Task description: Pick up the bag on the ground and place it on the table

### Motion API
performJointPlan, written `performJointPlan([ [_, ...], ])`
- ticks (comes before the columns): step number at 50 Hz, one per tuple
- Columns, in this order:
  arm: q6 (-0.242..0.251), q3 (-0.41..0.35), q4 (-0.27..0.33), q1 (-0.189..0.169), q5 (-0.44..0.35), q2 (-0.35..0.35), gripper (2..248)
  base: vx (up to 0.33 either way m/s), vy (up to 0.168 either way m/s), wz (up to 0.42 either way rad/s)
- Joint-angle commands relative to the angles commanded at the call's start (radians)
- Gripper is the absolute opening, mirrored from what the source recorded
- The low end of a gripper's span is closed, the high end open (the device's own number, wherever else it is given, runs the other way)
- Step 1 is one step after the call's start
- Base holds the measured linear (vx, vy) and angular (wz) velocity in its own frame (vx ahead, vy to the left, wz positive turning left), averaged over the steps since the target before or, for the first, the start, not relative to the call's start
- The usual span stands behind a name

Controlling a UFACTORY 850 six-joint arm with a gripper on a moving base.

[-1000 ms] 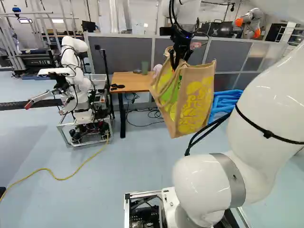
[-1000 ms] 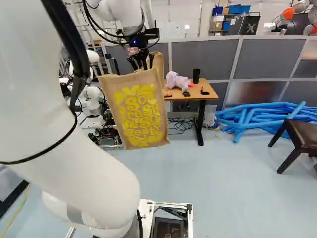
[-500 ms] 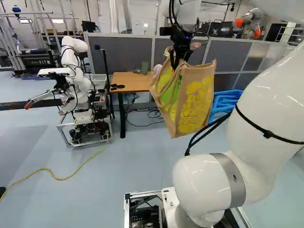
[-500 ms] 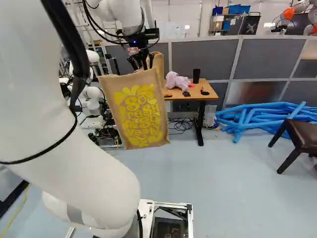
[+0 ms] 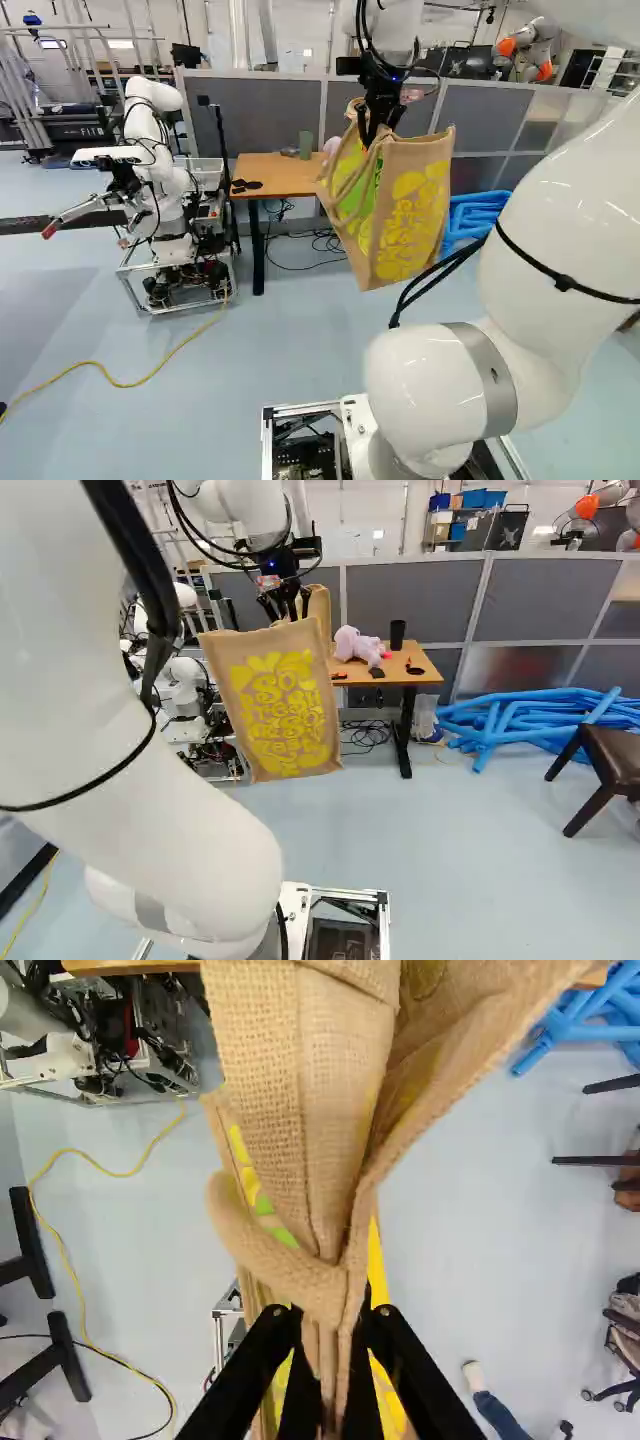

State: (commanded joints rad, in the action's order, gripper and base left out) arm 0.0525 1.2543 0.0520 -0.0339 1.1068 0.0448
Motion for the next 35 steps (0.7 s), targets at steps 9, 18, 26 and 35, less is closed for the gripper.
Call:
performJointPlan([
  [9, 0.0, 0.0, 0.0, 0.0, 0.0, 0.0, 22, 0.093, 0.003, -0.002],
  [18, 0.0, 0.0, 0.0, 0.0, 0.0, 0.0, 22, 0.115, 0.004, 0.005],
  [26, 0.0, 0.0, 0.0, 0.0, 0.0, 0.0, 22, 0.123, 0.035, 0.154],
  [35, 0.0, 0.0, 0.0, 0.0, 0.0, 0.0, 22, 0.134, 0.041, 0.187],
])
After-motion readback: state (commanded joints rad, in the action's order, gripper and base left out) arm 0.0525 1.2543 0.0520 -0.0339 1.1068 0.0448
